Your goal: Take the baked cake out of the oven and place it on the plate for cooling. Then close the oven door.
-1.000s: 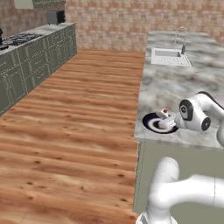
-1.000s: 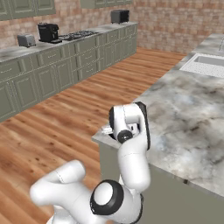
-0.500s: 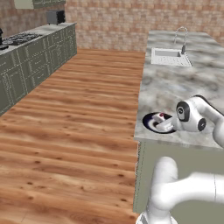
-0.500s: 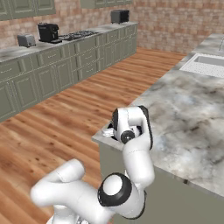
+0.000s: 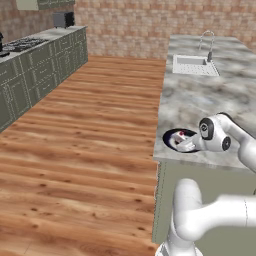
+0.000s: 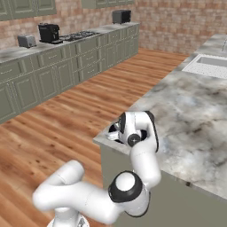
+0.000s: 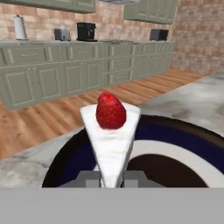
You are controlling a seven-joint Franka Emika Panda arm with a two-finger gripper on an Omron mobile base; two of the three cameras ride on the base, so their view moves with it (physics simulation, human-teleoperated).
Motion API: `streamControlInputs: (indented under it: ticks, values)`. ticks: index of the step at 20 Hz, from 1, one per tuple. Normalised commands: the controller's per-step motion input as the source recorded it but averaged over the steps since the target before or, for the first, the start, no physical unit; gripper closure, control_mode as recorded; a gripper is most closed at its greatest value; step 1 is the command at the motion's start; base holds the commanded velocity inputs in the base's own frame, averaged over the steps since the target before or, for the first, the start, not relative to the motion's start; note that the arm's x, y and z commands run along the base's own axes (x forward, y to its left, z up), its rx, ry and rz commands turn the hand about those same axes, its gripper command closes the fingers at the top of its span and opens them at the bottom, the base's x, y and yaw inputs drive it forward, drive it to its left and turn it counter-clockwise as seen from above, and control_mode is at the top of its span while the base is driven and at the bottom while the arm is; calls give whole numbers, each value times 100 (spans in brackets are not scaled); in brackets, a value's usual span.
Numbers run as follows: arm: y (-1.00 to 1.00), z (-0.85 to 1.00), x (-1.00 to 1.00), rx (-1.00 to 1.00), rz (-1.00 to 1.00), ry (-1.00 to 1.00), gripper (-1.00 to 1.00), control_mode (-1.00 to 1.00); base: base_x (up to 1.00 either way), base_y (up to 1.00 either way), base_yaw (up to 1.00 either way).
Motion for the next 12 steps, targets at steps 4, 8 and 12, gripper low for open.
streamControlInputs:
  ticks: [4,8,12]
  values:
    - [-8,-7,46,0,3,12,100,-100,0,0,0]
    - [-14,-10,40,0,3,12,100,-100,0,0,0]
    - [-24,-16,38,0,4,8,100,-100,0,0,0]
